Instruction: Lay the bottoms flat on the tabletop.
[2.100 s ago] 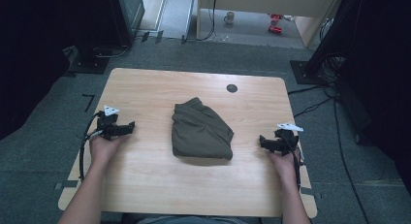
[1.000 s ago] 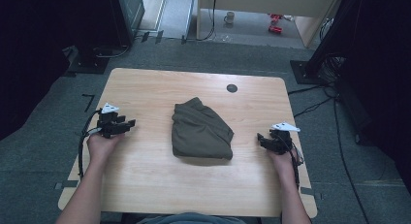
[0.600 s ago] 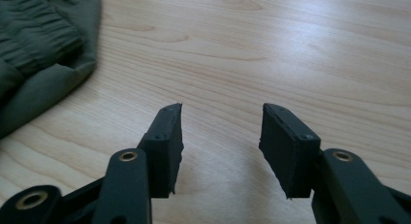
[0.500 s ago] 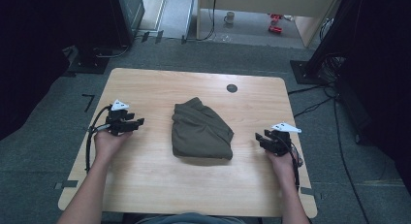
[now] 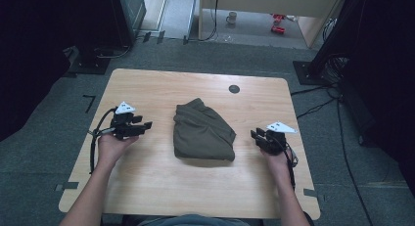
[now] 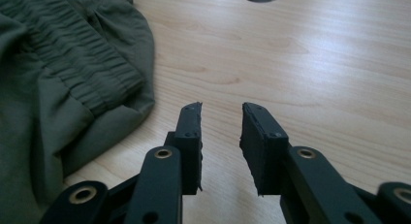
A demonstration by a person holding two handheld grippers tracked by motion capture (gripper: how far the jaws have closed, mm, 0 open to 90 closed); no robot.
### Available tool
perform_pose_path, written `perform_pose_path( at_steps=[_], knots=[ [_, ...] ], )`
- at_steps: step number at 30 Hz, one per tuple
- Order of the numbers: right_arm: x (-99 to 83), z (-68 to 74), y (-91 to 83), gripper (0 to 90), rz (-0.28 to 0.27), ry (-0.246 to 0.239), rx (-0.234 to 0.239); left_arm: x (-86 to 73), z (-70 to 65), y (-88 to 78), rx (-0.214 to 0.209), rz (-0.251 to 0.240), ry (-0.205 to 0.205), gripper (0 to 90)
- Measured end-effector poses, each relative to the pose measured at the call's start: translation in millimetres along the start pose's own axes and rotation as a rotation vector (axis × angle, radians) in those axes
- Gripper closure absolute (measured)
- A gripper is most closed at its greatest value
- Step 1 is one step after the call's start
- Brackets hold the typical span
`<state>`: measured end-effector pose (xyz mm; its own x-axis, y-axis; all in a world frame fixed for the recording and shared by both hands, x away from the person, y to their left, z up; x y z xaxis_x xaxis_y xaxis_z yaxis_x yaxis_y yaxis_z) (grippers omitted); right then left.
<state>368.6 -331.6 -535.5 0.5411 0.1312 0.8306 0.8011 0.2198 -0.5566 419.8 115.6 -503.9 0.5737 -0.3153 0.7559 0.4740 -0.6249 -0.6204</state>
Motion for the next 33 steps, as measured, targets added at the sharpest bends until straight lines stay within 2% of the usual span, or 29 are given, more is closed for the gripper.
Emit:
perform_pose_path(
  at_steps=[1, 2, 4, 6, 7, 8, 10, 13, 17, 19, 20, 21, 25, 27, 29, 30, 33],
  knots=[
    [0.8, 0.5, -0.1, 69.9, -0.001, 0.0, 0.002, 3.1, -6.1, 0.0, -0.007, 0.0, 0.015, 46.2],
    [0.8, 0.5, -0.1, 69.9, -0.001, 0.0, 0.002, 3.1, -6.1, 0.0, -0.007, 0.0, 0.015, 46.3],
    [4.2, 1.5, 1.1, 70.1, 0.026, 0.004, 0.005, 10.3, -19.1, 0.4, -0.031, -0.016, 0.035, 46.4],
    [5.9, 3.8, 2.6, 69.9, 0.029, 0.006, 0.016, 12.8, -23.7, 1.2, -0.038, -0.021, 0.043, 46.4],
    [6.4, 5.5, 3.6, 69.7, 0.035, 0.002, 0.023, 17.4, -33.3, 3.1, -0.06, -0.017, 0.057, 46.4],
    [6.4, 5.5, 3.6, 69.7, 0.035, 0.002, 0.023, 17.4, -33.3, 3.1, -0.06, -0.017, 0.057, 46.4],
    [7.0, 13.0, 5.9, 70.0, 0.043, -0.017, 0.039, 23.8, -45.9, 8.3, -0.091, -0.01, 0.086, 47.2],
    [6.5, 19.6, 9.9, 70.1, 0.067, -0.037, 0.05, 29.1, -53.5, 14.1, -0.107, -0.004, 0.098, 47.7],
    [7.9, 25.3, 13.6, 70.8, 0.069, -0.045, 0.059, 35.5, -61.2, 17.5, -0.131, -0.013, 0.107, 48.5],
    [9.8, 29.6, 15.4, 72.1, 0.065, -0.039, 0.074, 39.2, -67.0, 20.9, -0.16, -0.021, 0.091, 49.8],
    [10.8, 34.1, 17.9, 74.3, 0.069, -0.052, 0.08, 40.3, -73.7, 26.5, -0.195, -0.006, 0.088, 52.1],
    [10.8, 34.1, 17.9, 74.3, 0.069, -0.052, 0.08, 40.3, -73.7, 26.5, -0.195, -0.006, 0.088, 53.5],
    [10.6, 43.3, 24.0, 81.5, 0.073, -0.092, 0.082, 37.3, -89.9, 39.9, -0.24, 0.031, 0.107, 54.8],
    [10.2, 47.0, 27.1, 82.6, 0.074, -0.086, 0.096, 34.9, -94.6, 45.8, -0.238, 0.045, 0.128, 54.4],
    [9.7, 50.6, 30.4, 82.7, 0.078, -0.08, 0.113, 30.5, -96.6, 56.0, -0.216, 0.057, 0.152, 54.1],
    [8.3, 54.3, 33.4, 82.6, 0.087, -0.086, 0.123, 26.8, -95.0, 65.1, -0.195, 0.079, 0.159, 53.9],
    [6.2, 58.5, 36.0, 82.9, 0.098, -0.103, 0.125, 25.6, -92.5, 73.2, -0.191, 0.067, 0.155, 53.7]
  ],
)
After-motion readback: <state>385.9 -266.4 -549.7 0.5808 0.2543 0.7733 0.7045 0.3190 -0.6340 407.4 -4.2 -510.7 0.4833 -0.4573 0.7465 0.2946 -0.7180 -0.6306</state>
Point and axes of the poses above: each handheld gripper's, and its own axes: y roughly forward along the jaws, x roughly out of its top, z roughly to its left, the point moved 6 cm from there along y, roughly forward along the jaws, and after that the axes turned 9 degrees about -x, right-handed, at the moved point
